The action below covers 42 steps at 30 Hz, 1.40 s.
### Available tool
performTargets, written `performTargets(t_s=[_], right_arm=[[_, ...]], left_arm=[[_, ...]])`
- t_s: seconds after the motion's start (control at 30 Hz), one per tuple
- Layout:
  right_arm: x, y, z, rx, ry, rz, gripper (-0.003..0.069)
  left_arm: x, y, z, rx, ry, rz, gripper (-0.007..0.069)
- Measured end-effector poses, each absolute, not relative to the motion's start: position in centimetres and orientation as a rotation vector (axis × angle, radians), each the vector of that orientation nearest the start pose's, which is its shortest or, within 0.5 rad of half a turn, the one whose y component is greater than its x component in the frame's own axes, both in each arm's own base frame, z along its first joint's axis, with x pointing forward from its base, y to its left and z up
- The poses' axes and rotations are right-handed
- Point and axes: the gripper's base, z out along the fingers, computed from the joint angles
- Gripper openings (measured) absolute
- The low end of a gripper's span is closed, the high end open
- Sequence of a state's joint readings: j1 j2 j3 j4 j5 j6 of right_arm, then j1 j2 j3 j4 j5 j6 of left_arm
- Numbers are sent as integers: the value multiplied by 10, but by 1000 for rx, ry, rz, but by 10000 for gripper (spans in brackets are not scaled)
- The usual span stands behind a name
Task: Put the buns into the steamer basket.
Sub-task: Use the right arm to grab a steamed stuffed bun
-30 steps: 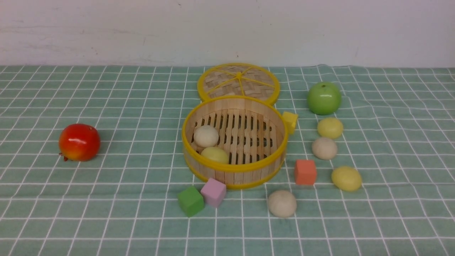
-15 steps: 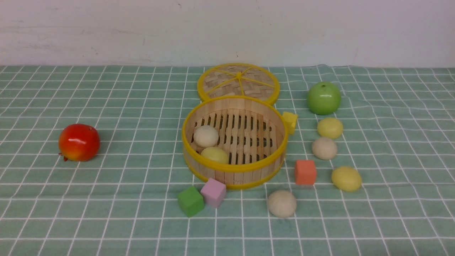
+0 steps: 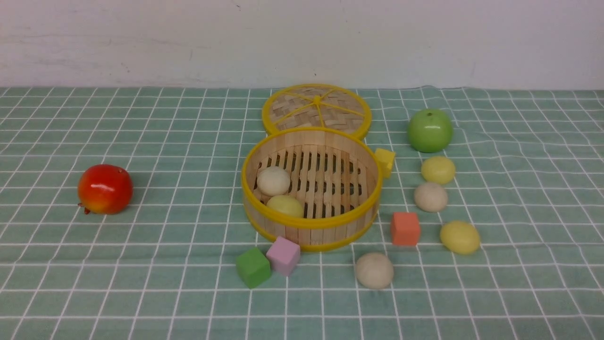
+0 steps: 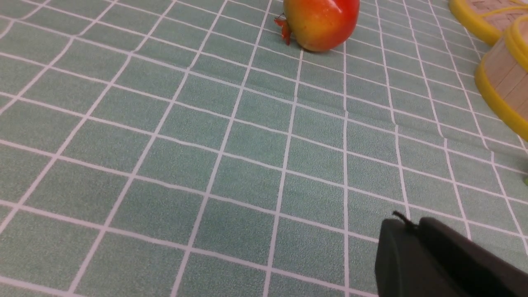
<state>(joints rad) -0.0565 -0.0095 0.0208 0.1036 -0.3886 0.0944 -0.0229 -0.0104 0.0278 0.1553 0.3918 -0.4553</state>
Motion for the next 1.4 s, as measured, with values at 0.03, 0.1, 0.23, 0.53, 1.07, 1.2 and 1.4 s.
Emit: performTargets(t_s=[0.03,0.1,0.23,0.53,1.07,1.2,1.4], right_arm=[[47,-6,242,177,1099,108,240],[44,-5,255,191,1104,141,240],[40,-4,293,196,1150,168,240],[82,-2,311,254,1631,188,240],[148,-5,253,320,2278,139,240],[191,-4,257,275,2474,141,240],[264,26,259,-17,2657,231,240]], left_arm=[[52,4,170,-312,1866,-173,41],[52,4,170,-312,1866,-173,42],[52,4,170,-312,1866,-173,49],[52,4,170,-312,1866,-173,55],[52,4,170,-312,1866,-173,69],[52,4,170,-312,1866,-173,74],[52,4,170,-312,1866,-173,78]])
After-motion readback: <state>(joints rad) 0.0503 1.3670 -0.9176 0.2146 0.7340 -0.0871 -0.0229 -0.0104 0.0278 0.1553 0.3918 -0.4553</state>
